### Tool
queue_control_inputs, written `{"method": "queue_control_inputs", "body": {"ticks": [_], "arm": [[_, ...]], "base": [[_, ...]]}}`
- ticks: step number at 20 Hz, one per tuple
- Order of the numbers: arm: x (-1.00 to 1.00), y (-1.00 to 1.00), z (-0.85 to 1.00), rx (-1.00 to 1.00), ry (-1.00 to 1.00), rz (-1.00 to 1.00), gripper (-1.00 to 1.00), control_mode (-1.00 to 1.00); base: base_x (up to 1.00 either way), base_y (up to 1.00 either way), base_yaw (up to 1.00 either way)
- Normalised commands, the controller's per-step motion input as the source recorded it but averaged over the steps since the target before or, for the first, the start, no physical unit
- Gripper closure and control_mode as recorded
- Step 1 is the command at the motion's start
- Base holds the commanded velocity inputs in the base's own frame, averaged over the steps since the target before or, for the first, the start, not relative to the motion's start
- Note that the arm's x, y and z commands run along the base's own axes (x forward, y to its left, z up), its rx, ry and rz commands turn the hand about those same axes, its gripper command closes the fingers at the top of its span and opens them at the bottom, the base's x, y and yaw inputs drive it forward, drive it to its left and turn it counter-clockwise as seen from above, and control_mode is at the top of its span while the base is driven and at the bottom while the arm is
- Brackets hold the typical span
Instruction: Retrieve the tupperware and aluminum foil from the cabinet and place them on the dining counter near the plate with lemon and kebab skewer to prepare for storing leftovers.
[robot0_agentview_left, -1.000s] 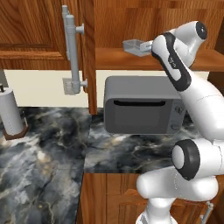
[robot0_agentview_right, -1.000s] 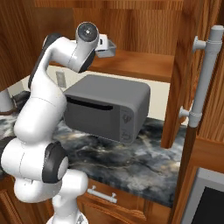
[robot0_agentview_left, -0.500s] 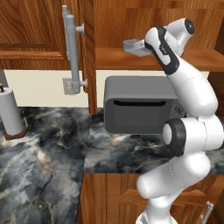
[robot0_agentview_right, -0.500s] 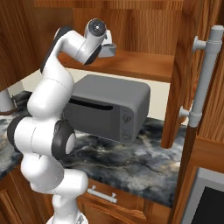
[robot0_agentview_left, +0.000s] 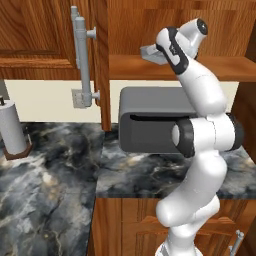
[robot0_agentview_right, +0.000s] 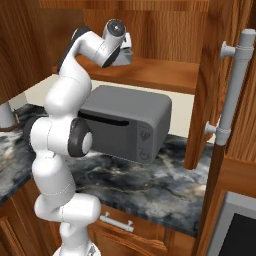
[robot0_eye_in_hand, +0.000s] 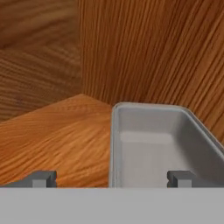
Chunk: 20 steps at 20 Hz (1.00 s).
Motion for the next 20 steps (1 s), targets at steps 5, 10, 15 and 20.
{"method": "queue_control_inputs", "body": {"ticks": [5,10,15,20], "arm": [[0.65,0.0,-0.19,0.0,0.08,0.0,-1.0,-1.0],[0.64,0.0,-0.13,0.0,0.07,0.0,-1.0,-1.0],[0.24,0.0,-0.35,-0.03,0.11,0.0,1.0,-1.0],[-0.17,0.0,-0.49,-0.08,0.1,0.0,1.0,-1.0]], "base": [[0.0,0.0,0.0],[0.0,0.0,0.0],[0.0,0.0,0.0],[0.0,0.0,0.0]]}}
